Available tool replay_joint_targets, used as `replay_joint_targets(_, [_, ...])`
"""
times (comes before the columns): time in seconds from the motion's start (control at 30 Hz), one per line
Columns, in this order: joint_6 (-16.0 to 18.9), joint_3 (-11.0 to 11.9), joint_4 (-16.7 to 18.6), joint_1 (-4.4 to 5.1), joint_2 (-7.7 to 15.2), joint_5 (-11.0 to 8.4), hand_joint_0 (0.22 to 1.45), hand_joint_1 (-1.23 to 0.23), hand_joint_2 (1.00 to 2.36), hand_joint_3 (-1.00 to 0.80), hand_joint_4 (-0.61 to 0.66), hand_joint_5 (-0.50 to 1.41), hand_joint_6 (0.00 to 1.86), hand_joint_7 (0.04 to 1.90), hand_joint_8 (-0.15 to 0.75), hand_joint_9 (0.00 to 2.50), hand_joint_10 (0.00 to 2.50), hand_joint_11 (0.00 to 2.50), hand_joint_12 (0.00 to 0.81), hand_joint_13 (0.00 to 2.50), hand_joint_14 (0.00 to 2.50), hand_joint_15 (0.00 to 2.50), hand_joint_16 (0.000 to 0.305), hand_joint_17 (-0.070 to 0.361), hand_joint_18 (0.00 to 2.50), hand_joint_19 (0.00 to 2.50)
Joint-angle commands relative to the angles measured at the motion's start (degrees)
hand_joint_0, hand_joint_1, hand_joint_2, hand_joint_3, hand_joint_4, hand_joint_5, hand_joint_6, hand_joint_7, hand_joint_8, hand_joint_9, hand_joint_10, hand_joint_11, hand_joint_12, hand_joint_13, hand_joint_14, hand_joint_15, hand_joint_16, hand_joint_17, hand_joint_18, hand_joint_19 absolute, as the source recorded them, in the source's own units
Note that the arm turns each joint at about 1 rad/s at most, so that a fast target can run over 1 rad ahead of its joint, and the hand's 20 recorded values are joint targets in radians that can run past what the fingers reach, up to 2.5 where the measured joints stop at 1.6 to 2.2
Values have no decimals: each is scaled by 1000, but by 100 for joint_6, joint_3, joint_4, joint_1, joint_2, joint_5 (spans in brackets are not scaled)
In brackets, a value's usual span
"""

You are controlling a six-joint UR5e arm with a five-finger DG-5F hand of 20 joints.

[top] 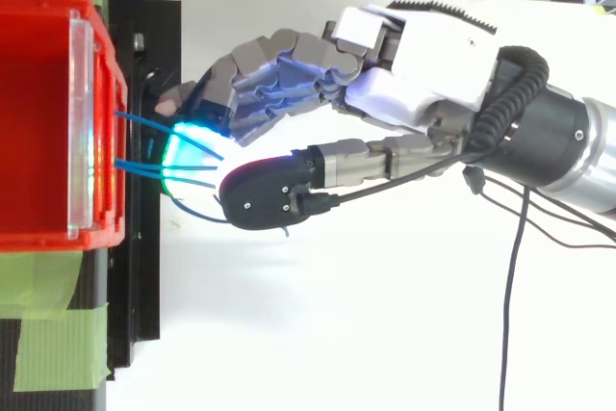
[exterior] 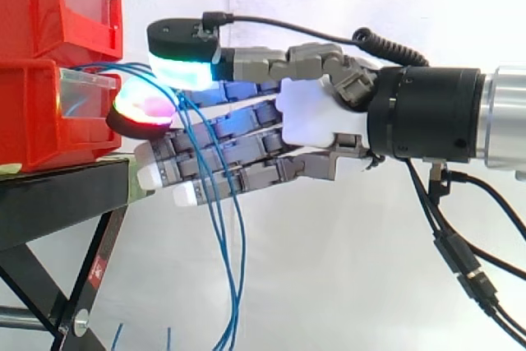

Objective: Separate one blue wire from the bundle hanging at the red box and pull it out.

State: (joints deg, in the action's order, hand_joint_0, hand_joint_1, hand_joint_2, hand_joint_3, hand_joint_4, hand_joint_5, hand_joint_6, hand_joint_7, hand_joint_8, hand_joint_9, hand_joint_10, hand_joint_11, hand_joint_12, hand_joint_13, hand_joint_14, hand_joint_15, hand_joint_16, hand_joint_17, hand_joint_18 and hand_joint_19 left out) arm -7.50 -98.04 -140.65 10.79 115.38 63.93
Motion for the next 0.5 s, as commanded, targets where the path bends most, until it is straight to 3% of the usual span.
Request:
replay_joint_targets(0.0, [-32, 13, -24, 2, -68, -4, 639, -666, 1019, -153, 212, -218, 886, 736, 338, 514, 11, 373, 421, 661, 14, 395, 59, 132, 653, 422])
replay_joint_targets(0.17, [-23, 4, -112, 2, -95, 23, 644, -666, 1019, -161, 215, -218, 885, 739, 349, 571, 10, 421, 420, 821, 18, 457, 58, 131, 679, 426])
replay_joint_targets(0.47, [38, 13, -305, 19, -86, 260, 644, -663, 1020, -158, 218, -218, 882, 744, 351, 600, 11, 441, 414, 1066, 21, 650, 58, 130, 684, 437])
